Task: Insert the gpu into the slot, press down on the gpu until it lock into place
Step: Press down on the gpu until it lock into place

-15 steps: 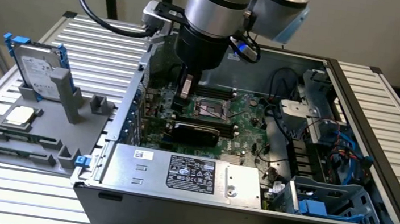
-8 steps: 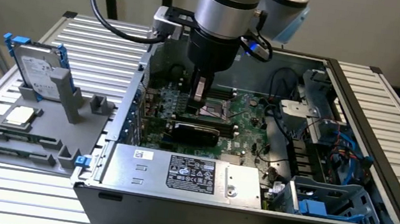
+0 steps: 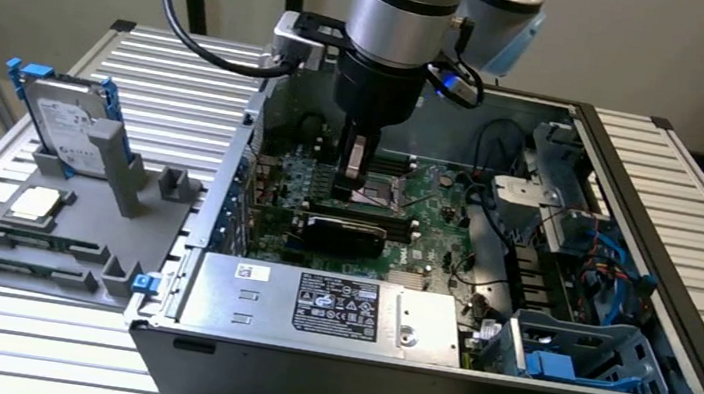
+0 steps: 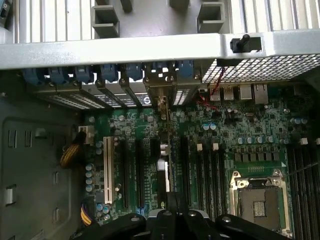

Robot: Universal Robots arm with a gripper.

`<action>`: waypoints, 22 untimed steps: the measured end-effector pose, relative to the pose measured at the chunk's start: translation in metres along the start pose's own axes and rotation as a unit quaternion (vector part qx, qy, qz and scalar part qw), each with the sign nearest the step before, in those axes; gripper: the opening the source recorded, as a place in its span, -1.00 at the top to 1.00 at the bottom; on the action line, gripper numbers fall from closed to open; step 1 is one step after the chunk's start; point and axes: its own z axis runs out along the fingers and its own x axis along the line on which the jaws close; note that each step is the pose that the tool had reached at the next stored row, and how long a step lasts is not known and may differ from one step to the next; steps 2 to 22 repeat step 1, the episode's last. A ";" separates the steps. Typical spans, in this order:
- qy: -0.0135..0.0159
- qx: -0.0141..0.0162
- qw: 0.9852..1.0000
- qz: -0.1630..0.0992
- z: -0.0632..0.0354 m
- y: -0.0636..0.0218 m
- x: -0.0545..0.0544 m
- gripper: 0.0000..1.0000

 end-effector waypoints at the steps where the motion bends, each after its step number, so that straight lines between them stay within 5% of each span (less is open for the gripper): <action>1: 0.000 0.000 1.000 0.000 0.0000 0.0000 0.000 0.79; 22: 0.000 0.000 1.000 0.000 0.0000 0.0000 0.000 0.79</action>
